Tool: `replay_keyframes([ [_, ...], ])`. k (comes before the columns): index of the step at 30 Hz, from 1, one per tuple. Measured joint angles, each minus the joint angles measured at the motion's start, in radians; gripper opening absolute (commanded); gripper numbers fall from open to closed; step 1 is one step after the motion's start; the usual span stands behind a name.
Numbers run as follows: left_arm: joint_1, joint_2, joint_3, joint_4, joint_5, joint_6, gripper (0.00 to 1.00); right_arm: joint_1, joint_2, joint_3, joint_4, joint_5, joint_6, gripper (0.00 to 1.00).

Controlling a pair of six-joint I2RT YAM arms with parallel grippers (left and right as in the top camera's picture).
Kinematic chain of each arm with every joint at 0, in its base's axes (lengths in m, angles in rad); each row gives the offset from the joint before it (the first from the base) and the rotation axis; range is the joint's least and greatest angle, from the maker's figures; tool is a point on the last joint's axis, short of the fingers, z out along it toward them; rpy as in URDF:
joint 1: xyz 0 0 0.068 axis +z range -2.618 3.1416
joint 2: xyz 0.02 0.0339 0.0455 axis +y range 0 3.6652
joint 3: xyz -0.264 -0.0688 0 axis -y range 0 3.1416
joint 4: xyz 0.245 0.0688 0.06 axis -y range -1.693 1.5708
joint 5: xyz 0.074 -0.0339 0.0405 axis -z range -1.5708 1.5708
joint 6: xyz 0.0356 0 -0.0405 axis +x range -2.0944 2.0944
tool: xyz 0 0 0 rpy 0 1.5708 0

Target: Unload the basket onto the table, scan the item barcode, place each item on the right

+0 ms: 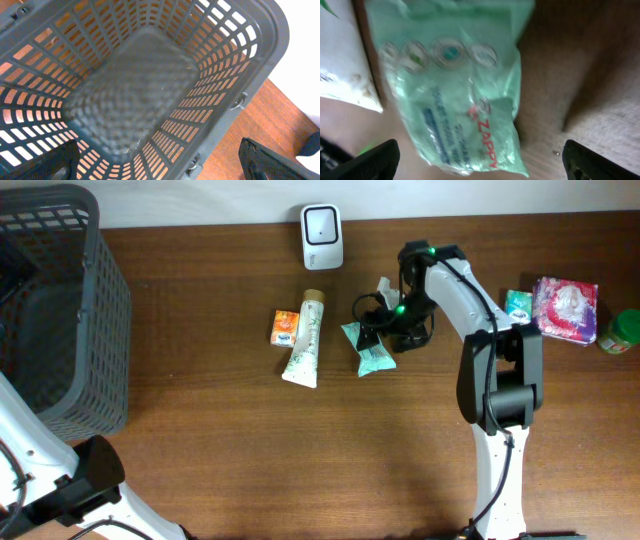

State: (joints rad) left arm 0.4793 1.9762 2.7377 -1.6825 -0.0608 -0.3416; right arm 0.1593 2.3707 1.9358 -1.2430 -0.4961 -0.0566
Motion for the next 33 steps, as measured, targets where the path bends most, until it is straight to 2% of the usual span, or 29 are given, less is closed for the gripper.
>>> replay_keyframes([
  [1, 0.0, 0.0, 0.0, 0.001, 0.0, 0.0, 0.99, -0.006, -0.003, -0.029, 0.021, -0.048, -0.01, 0.77],
  [2, 0.0, 0.0, 0.0, 0.0, 0.0, 0.0, 0.99, -0.006, -0.011, -0.055, 0.058, -0.091, -0.019, 0.63],
  [3, 0.0, 0.0, 0.0, 0.0, 0.0, 0.0, 0.99, -0.003, -0.014, -0.087, 0.098, -0.129, -0.03, 0.24],
  [4, 0.0, 0.0, 0.0, 0.0, 0.0, 0.0, 0.99, -0.001, -0.013, -0.095, 0.1, -0.143, -0.03, 0.04],
  [5, 0.0, 0.0, 0.0, -0.001, 0.0, 0.0, 0.99, 0.002, -0.013, -0.097, 0.111, -0.146, -0.032, 0.04],
  [8, 0.0, 0.0, 0.0, 0.0, 0.0, 0.0, 0.99, 0.021, -0.013, -0.101, 0.163, -0.17, 0.009, 0.04],
  [10, 0.0, 0.0, 0.0, -0.001, 0.0, 0.0, 0.99, 0.025, -0.013, -0.062, 0.149, -0.109, 0.066, 0.04],
  [13, 0.0, 0.0, 0.0, -0.002, 0.0, 0.0, 0.99, 0.031, -0.014, 0.074, 0.018, 0.179, 0.166, 0.04],
  [16, 0.0, 0.0, 0.0, 0.0, 0.0, 0.0, 0.99, 0.057, -0.027, 0.182, -0.164, 0.692, 0.343, 0.04],
  [19, 0.0, 0.0, 0.0, 0.0, 0.0, 0.0, 0.99, 0.103, -0.029, 0.105, -0.142, 0.985, 0.465, 0.04],
  [21, 0.0, 0.0, 0.0, -0.001, 0.001, 0.0, 0.99, 0.111, -0.031, 0.013, -0.103, 1.048, 0.502, 0.05],
  [22, 0.0, 0.0, 0.0, 0.0, 0.0, 0.0, 0.99, 0.11, -0.031, -0.042, -0.066, 1.073, 0.513, 0.18],
  [24, 0.0, 0.0, 0.0, -0.001, 0.0, 0.0, 0.99, 0.11, -0.031, -0.102, -0.057, 1.091, 0.522, 0.28],
  [25, 0.0, 0.0, 0.0, -0.001, 0.0, 0.0, 0.99, 0.11, -0.031, -0.106, -0.053, 1.086, 0.524, 0.4],
  [27, 0.0, 0.0, 0.0, 0.0, 0.0, 0.0, 0.99, 0.13, -0.031, -0.106, -0.049, 1.032, 0.509, 0.77],
  [30, 0.0, 0.0, 0.0, 0.0, 0.0, 0.0, 0.99, 0.239, -0.032, -0.107, -0.039, 1.018, 0.497, 0.83],
  [33, 0.0, 0.0, 0.0, 0.0, 0.0, 0.0, 0.99, 0.336, -0.032, -0.091, -0.039, 1.03, 0.481, 0.81],
])
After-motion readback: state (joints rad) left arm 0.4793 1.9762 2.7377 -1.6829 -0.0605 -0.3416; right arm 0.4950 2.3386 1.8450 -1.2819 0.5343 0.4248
